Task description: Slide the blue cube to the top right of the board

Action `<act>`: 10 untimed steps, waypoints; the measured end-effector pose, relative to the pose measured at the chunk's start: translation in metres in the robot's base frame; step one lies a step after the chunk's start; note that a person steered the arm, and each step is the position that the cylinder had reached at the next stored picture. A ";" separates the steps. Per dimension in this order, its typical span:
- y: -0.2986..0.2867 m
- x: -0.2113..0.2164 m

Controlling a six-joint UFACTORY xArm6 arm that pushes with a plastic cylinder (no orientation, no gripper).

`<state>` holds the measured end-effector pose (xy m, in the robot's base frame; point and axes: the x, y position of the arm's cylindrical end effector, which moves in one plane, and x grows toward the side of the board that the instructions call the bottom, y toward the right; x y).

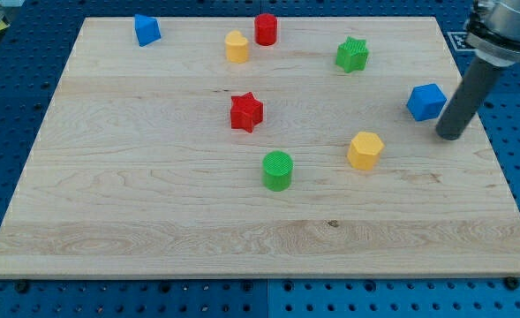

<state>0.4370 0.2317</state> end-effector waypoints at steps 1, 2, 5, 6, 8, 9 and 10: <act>-0.041 -0.022; -0.046 -0.030; -0.043 -0.009; -0.034 -0.009; -0.011 -0.008; -0.008 -0.014; -0.008 -0.030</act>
<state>0.4070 0.2232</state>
